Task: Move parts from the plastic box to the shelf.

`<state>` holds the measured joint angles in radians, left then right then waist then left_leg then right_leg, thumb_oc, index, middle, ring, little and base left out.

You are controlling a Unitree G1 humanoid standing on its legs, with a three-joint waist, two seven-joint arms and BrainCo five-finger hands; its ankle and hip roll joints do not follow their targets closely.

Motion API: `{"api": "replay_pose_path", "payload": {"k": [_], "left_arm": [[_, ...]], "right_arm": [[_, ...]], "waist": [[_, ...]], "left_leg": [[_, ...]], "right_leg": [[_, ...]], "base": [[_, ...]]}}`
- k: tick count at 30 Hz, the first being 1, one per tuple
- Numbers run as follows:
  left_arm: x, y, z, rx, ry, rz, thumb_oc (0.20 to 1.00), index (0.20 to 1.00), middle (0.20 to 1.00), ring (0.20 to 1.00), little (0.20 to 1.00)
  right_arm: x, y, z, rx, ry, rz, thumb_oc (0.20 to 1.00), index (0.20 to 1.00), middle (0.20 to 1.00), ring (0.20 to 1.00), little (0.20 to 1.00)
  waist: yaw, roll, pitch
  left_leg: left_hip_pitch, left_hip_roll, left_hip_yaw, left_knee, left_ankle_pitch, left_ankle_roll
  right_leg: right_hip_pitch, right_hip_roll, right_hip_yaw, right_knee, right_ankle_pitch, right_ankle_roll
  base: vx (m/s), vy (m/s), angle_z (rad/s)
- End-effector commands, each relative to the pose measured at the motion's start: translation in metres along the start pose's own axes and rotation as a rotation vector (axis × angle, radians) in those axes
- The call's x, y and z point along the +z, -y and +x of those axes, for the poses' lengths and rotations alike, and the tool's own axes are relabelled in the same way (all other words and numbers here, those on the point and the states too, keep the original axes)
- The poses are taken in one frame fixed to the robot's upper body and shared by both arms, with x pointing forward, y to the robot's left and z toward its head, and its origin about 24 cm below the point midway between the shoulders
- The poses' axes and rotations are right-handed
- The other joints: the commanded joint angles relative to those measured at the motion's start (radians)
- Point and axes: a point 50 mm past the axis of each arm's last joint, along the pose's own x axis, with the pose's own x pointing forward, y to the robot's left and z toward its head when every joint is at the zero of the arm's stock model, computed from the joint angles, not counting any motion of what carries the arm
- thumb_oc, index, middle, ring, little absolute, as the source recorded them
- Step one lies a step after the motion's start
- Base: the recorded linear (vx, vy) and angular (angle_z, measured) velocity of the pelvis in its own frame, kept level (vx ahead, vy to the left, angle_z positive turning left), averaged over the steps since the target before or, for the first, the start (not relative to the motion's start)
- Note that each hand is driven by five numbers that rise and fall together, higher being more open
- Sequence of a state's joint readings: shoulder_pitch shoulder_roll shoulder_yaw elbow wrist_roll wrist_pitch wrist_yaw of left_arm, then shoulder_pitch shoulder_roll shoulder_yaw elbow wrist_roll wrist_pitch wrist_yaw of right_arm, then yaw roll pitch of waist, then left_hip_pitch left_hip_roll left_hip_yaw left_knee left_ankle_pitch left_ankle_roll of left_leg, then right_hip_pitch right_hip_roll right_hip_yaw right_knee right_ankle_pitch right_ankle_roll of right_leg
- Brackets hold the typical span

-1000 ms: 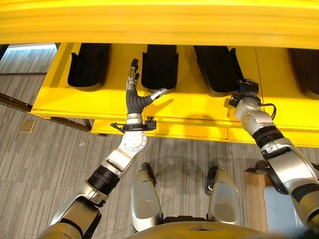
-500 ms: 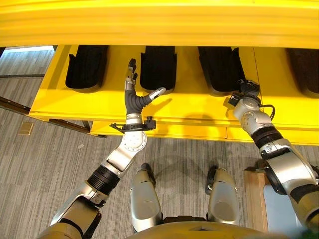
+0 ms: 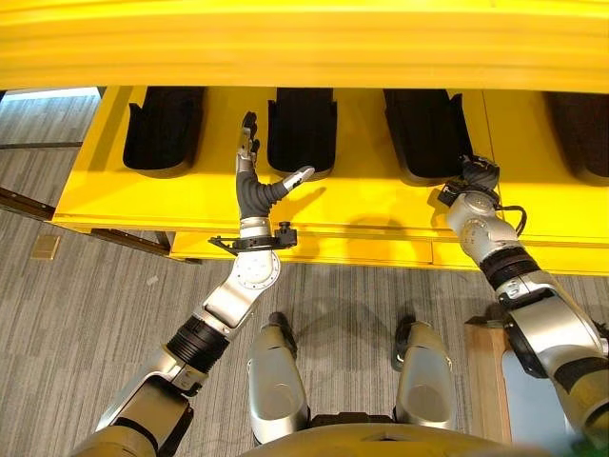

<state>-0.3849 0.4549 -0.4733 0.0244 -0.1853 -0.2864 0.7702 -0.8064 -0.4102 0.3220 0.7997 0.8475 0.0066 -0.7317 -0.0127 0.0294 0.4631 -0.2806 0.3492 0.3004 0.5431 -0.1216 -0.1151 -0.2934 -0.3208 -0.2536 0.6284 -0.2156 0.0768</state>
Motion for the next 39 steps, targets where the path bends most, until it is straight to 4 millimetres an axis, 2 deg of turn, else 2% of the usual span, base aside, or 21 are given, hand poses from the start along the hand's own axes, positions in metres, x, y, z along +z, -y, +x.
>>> {"api": "replay_pose_path", "payload": {"k": [1,18,22,26,29,38,39], "left_arm": [[0.036,0.013,0.006,-0.018,0.15,-0.121,1.0,1.0,1.0,1.0,1.0],[0.035,0.012,0.005,-0.004,0.145,-0.117,1.0,1.0,1.0,1.0,1.0],[0.034,0.013,0.004,-0.006,0.142,-0.114,1.0,1.0,1.0,1.0,1.0],[0.035,0.013,0.004,-0.006,0.141,-0.118,1.0,1.0,1.0,1.0,1.0],[0.035,0.012,0.003,-0.015,0.142,-0.114,1.0,1.0,1.0,1.0,1.0],[0.035,0.011,0.004,-0.023,0.139,-0.113,1.0,1.0,1.0,1.0,1.0],[0.035,0.01,0.004,-0.026,0.138,-0.114,1.0,1.0,1.0,1.0,1.0]], "right_arm": [[-0.062,0.028,-0.005,-0.119,-0.242,-0.014,0.2,0.2,0.2,0.2,0.2],[-0.068,0.029,-0.01,-0.136,-0.255,0.127,0.2,0.2,0.2,0.2,0.2],[-0.065,0.027,-0.01,-0.132,-0.249,0.176,0.2,0.2,0.2,0.2,0.2],[-0.061,0.022,-0.011,-0.119,-0.219,0.131,0.2,0.2,0.2,0.2,0.2],[-0.061,0.02,-0.012,-0.114,-0.249,0.192,0.2,0.2,0.2,0.2,0.2],[-0.05,0.014,-0.011,-0.078,-0.151,0.048,0.2,0.2,0.2,0.2,0.2],[-0.05,0.014,-0.011,-0.079,-0.158,0.054,0.548,0.548,0.548,0.548,0.548]], "waist": [[0.002,0.022,0.057],[-0.005,0.025,0.057],[-0.006,0.028,0.057],[-0.004,0.03,0.057],[-0.001,0.031,0.057],[0.007,0.032,0.057],[0.008,0.032,0.057]], "left_leg": [[0.058,-0.046,0.085,-0.054,0.004,0.077],[0.06,-0.05,0.089,-0.05,-0.002,0.082],[0.063,-0.053,0.089,-0.048,-0.002,0.081],[0.064,-0.053,0.089,-0.046,-0.003,0.082],[0.064,-0.05,0.089,-0.042,-0.002,0.081],[0.063,-0.054,0.085,-0.039,-0.005,0.082],[0.062,-0.053,0.083,-0.037,-0.006,0.082]], "right_leg": [[0.037,0.043,-0.043,0.173,-0.12,-0.076],[0.036,0.043,-0.038,0.17,-0.117,-0.077],[0.038,0.042,-0.037,0.168,-0.116,-0.077],[0.04,0.037,-0.039,0.17,-0.115,-0.078],[0.038,0.031,-0.039,0.174,-0.115,-0.076],[0.046,0.026,-0.048,0.177,-0.118,-0.076],[0.046,0.025,-0.049,0.179,-0.118,-0.075]], "base": [[0.0,0.0,0.0],[0.0,0.001,0.0],[0.0,0.006,-0.05],[0.0,0.004,-0.01],[0.0,0.0,0.0],[0.0,0.0,0.0],[0.0,0.0,0.0]]}}
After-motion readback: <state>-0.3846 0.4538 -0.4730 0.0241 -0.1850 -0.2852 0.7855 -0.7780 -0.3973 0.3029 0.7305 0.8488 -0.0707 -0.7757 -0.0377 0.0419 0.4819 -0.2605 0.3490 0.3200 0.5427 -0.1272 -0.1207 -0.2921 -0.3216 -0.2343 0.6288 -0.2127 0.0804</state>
